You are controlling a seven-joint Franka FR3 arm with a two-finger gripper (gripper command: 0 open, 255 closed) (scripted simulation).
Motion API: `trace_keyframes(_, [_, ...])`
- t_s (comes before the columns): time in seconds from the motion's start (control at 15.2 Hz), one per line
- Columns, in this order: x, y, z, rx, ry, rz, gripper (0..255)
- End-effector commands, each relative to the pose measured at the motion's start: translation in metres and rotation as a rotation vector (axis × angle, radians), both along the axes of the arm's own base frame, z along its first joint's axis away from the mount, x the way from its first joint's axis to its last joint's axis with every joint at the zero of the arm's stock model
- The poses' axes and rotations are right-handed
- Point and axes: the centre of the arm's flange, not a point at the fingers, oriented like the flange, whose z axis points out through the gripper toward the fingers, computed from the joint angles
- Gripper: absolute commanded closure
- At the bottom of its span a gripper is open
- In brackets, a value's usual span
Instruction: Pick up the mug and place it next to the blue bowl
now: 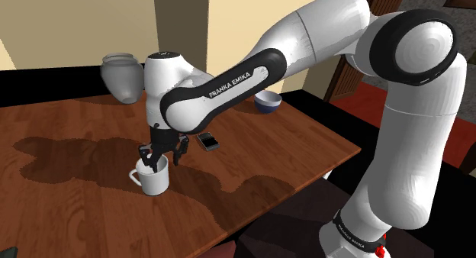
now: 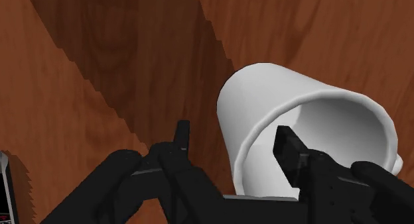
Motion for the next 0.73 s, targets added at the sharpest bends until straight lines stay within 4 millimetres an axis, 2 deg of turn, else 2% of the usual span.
trace_keyframes(0.0, [0.0,0.0,0.0,0.0,0.0,0.0,255])
trace_keyframes(0.53, [0.0,0.0,0.0,0.0,0.0,0.0,255])
trace_keyframes(0.66, [0.0,0.0,0.01,0.0,0.0,0.0,255])
